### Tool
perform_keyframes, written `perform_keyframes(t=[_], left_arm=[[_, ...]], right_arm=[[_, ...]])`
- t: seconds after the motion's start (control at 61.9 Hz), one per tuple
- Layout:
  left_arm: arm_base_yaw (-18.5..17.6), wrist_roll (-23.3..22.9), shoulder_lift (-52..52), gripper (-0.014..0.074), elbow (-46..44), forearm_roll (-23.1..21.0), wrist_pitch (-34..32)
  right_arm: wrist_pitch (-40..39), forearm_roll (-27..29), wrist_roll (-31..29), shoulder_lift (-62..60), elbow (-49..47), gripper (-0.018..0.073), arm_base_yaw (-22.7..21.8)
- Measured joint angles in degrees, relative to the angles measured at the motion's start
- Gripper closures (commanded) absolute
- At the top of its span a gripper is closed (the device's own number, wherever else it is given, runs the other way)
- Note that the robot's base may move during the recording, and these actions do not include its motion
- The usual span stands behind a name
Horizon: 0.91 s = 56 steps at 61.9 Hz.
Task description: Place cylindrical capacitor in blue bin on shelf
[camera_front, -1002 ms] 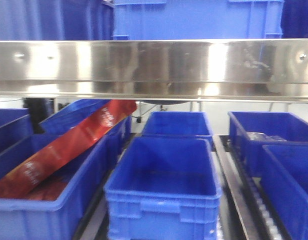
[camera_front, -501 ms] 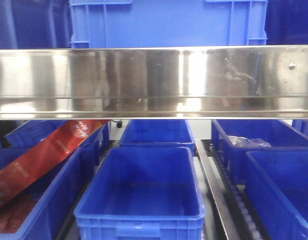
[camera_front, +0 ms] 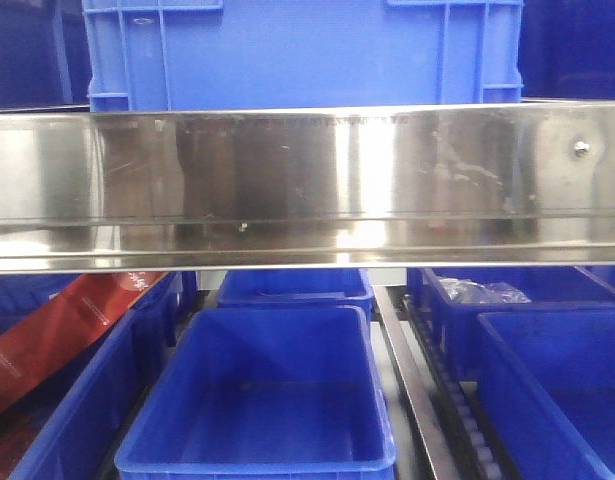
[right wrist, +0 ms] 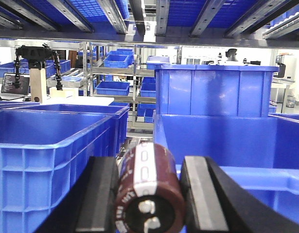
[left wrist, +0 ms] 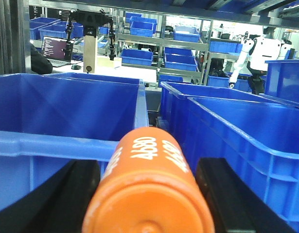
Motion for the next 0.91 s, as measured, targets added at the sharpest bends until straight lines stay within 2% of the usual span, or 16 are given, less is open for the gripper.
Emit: perform_keyframes(t=[0.905], left_arm=[[0.0,0.0,0.0,0.0707,0.0,0.0,-0.92]], right_arm=[[0.0,0.15,0.0,0.0,0.0,0.0722,0.0]])
